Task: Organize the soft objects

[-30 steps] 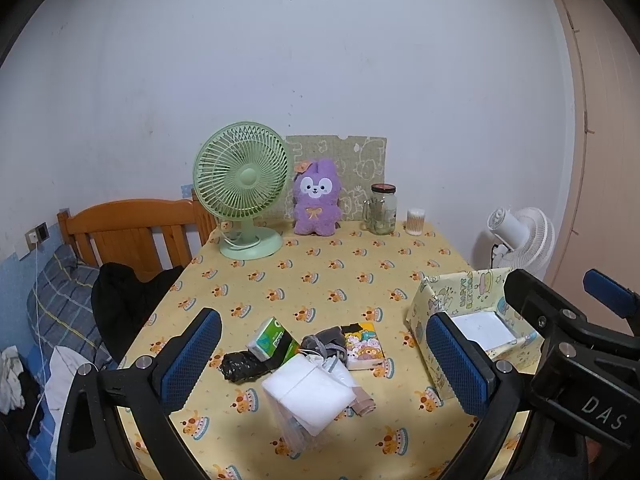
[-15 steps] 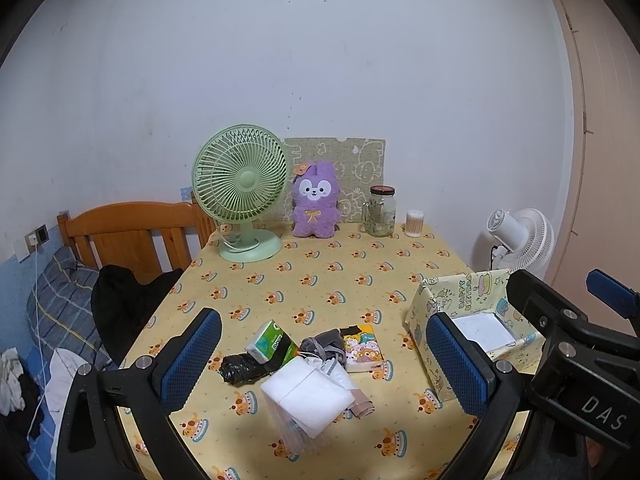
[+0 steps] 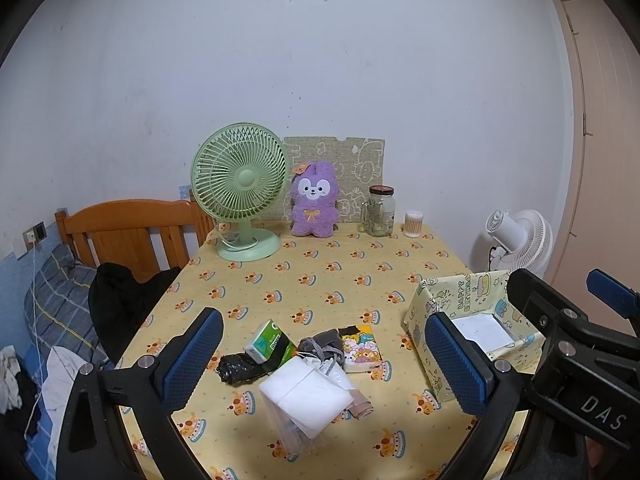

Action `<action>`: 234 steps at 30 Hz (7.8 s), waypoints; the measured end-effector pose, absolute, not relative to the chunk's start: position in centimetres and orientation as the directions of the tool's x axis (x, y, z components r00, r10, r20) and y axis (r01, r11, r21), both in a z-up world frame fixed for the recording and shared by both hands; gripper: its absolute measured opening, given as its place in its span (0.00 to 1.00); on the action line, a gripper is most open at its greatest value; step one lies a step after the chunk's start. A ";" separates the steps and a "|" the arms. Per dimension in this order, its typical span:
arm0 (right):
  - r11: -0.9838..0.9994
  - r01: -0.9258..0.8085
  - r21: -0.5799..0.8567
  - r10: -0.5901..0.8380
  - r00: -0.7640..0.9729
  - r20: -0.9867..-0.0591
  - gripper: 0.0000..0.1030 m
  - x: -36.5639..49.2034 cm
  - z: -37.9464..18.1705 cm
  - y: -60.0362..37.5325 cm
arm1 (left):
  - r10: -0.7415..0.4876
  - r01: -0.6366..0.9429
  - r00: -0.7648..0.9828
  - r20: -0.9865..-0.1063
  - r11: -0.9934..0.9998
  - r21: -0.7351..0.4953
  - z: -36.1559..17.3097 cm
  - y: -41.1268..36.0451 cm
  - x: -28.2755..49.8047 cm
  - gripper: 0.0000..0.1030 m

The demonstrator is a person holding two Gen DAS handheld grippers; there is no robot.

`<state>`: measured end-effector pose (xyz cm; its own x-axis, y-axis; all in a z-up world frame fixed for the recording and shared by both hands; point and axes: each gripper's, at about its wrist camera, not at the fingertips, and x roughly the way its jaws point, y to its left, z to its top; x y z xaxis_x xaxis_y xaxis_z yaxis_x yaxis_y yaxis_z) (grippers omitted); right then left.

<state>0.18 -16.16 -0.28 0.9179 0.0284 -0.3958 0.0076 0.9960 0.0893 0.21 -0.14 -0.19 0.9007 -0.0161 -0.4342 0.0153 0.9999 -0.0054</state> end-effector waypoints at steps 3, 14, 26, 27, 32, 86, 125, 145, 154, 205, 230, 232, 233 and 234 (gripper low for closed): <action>0.996 0.008 0.088 0.028 0.917 -0.398 1.00 0.2 -0.3 -16.1 | -0.012 0.014 0.896 -0.445 1.000 0.001 -0.2 -0.1 0.4 0.99; 0.999 -0.005 0.054 0.027 0.911 -0.412 1.00 1.0 -0.9 -15.3 | 0.020 0.012 0.901 -0.433 0.997 0.071 -0.8 -0.3 1.0 0.96; 0.996 -0.042 0.074 0.071 0.887 -0.456 1.00 2.1 -2.2 -14.2 | -0.026 0.046 0.889 -0.457 0.998 0.034 -2.4 0.5 1.9 0.96; 0.994 -0.053 0.094 0.091 0.878 -0.469 1.00 2.4 -2.5 -14.3 | -0.021 0.045 0.890 -0.455 0.998 0.041 -2.5 0.5 2.0 0.96; 0.992 -0.052 0.111 0.099 0.872 -0.480 1.00 3.1 -3.7 -13.7 | -0.021 0.039 0.874 -0.486 0.999 0.027 -3.7 1.2 2.6 0.93; 0.989 -0.128 0.073 0.144 0.735 -0.663 0.91 9.6 -14.5 -7.6 | -0.098 0.085 0.736 -0.670 0.995 -0.052 -14.7 2.9 8.0 0.36; 0.947 -0.194 0.257 0.322 0.580 -0.749 0.29 12.9 -17.7 -5.5 | -0.050 0.076 0.722 -0.690 0.997 0.007 -16.1 3.5 9.0 0.25; 0.964 -0.191 0.187 0.266 0.622 -0.736 0.13 11.5 -15.0 -6.5 | -0.061 0.114 0.742 -0.667 0.993 0.036 -13.6 2.5 7.7 0.13; 0.966 -0.189 0.176 0.257 0.661 -0.705 0.13 10.6 -12.5 -7.2 | -0.071 0.124 0.773 -0.630 0.991 0.041 -11.2 1.9 6.6 0.13; 0.990 -0.071 0.124 0.129 0.819 -0.559 0.13 10.6 -4.9 -17.2 | -0.221 0.266 0.836 -0.503 0.964 0.019 -4.6 -7.2 8.6 0.13; 0.989 0.078 0.122 0.008 0.814 -0.581 0.13 12.3 -7.3 -25.6 | -0.353 0.423 0.750 -0.559 0.906 -0.005 -6.5 -15.7 12.0 0.13; 0.988 0.085 0.130 0.007 0.812 -0.584 0.13 12.4 -7.7 -26.1 | -0.370 0.443 0.730 -0.574 0.897 -0.015 -6.9 -16.2 12.3 0.14; 0.987 0.089 0.134 0.007 0.808 -0.590 0.13 12.4 -8.0 -26.4 | -0.373 0.451 0.720 -0.585 0.892 -0.014 -7.2 -16.4 12.5 0.14; 0.986 0.097 0.134 0.002 0.803 -0.597 0.13 12.5 -8.4 -26.6 | -0.376 0.458 0.709 -0.596 0.889 -0.017 -7.6 -16.7 12.7 0.14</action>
